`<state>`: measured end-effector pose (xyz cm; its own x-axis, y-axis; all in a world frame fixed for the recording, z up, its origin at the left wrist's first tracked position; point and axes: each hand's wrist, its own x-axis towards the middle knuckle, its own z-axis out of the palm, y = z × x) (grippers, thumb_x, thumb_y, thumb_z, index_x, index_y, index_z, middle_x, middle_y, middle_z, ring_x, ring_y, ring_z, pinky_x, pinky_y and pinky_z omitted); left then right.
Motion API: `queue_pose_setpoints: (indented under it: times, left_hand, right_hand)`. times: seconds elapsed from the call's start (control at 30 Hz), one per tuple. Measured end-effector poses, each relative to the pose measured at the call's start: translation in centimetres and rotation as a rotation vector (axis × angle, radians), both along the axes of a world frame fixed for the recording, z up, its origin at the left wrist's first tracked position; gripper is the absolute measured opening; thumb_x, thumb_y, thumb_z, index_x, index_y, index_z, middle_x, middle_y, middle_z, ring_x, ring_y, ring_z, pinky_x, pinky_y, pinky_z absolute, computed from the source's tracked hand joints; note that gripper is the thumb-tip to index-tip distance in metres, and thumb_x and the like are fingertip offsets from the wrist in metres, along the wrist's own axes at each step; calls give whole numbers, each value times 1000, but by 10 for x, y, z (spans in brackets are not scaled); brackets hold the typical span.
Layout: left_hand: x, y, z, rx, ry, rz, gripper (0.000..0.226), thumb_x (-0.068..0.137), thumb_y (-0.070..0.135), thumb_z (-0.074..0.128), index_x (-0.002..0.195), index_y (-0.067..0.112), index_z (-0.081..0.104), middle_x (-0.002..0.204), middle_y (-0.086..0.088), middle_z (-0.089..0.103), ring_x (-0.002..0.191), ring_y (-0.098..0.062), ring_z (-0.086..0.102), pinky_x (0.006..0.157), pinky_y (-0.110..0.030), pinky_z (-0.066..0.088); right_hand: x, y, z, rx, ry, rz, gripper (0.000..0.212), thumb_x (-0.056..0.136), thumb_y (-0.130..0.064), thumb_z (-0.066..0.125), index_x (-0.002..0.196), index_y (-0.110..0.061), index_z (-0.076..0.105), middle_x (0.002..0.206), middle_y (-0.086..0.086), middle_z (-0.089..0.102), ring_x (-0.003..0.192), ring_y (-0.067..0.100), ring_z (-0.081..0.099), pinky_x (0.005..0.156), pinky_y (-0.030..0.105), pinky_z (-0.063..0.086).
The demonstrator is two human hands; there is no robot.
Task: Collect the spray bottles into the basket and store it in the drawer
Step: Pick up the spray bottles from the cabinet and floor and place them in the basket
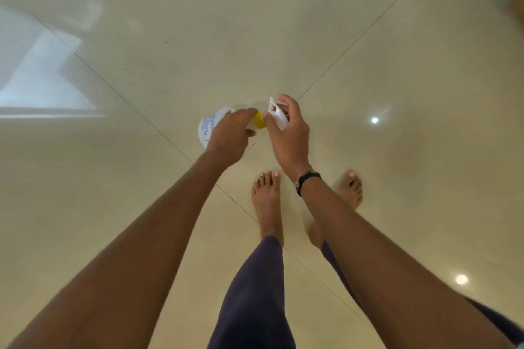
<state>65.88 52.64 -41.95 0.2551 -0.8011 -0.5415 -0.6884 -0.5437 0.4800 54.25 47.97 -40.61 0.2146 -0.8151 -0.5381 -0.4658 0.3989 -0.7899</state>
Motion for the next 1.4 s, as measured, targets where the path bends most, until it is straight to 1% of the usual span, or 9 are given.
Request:
queue_pose_setpoints:
  times: [0.13, 0.3, 0.47, 0.67, 0.97, 1.03, 1.1, 1.2, 1.4]
  left_hand:
    - [-35, -48, 73, -138, 96, 50, 41, 84, 2, 61, 115, 28, 57, 106, 2, 67, 97, -18, 60, 85, -37, 53]
    - [-83, -128, 174, -261, 169, -78, 34, 85, -9, 56, 114, 8, 61, 102, -3, 63, 89, -12, 51, 74, 6, 36]
    - [-120, -204, 249, -343, 209, -223, 30, 88, -3, 55, 116, 7, 58, 106, -12, 66, 97, -26, 59, 86, -34, 51]
    - [-186, -311, 350, -424, 323, -391, 32, 92, -2, 50, 122, 9, 54, 112, -3, 63, 96, -12, 55, 78, 1, 39]
    - [-264, -440, 444, -673, 345, -671, 32, 94, 5, 50, 126, 3, 50, 118, -12, 64, 106, -22, 62, 96, -27, 49]
    - [-280, -466, 454, -739, 343, -695, 34, 93, 4, 51, 127, 3, 49, 117, -12, 64, 102, -18, 61, 93, -19, 48]
    - [-295, -490, 458, -784, 350, -673, 33, 92, 4, 53, 125, 3, 52, 112, -9, 64, 95, -14, 60, 84, -6, 45]
    - [-312, -524, 448, -798, 378, -597, 30, 91, 1, 53, 122, 0, 55, 103, 0, 60, 87, -10, 59, 75, 2, 44]
    - [-323, -581, 411, -728, 377, -576, 27, 90, -4, 52, 117, -4, 56, 95, 2, 56, 78, 8, 52, 70, 6, 39]
  right_hand:
    - [-32, -40, 89, -98, -92, -174, 46, 84, -23, 70, 126, -19, 52, 104, -2, 66, 85, 0, 62, 67, 4, 48]
    - [-87, -94, 180, -271, -130, -176, 51, 84, -22, 72, 130, -15, 51, 117, -10, 60, 96, -9, 59, 79, 5, 48]
    - [-131, -153, 248, -408, -151, -148, 56, 84, -23, 71, 133, -16, 47, 118, -19, 55, 100, -15, 55, 86, 5, 46]
    - [-207, -241, 320, -622, -117, -191, 39, 92, -13, 61, 130, -17, 52, 126, -7, 61, 115, 6, 58, 99, 36, 50]
    - [-281, -353, 391, -890, -103, -376, 42, 95, -16, 56, 135, -10, 47, 135, 5, 57, 125, 16, 54, 98, 47, 50]
    - [-292, -379, 399, -957, -91, -401, 41, 96, -11, 53, 136, -8, 46, 138, 5, 54, 128, 18, 51, 100, 48, 49]
    - [-300, -403, 402, -1004, -64, -415, 40, 97, -9, 50, 136, -6, 45, 138, 2, 50, 130, 17, 47, 104, 46, 47]
    - [-307, -437, 397, -1043, 41, -454, 44, 97, -21, 45, 137, -2, 43, 139, 10, 52, 127, 11, 46, 109, 17, 37]
    - [-314, -492, 365, -965, 161, -487, 37, 99, -23, 45, 132, -7, 50, 93, 6, 66, 79, 5, 52, 71, -2, 37]
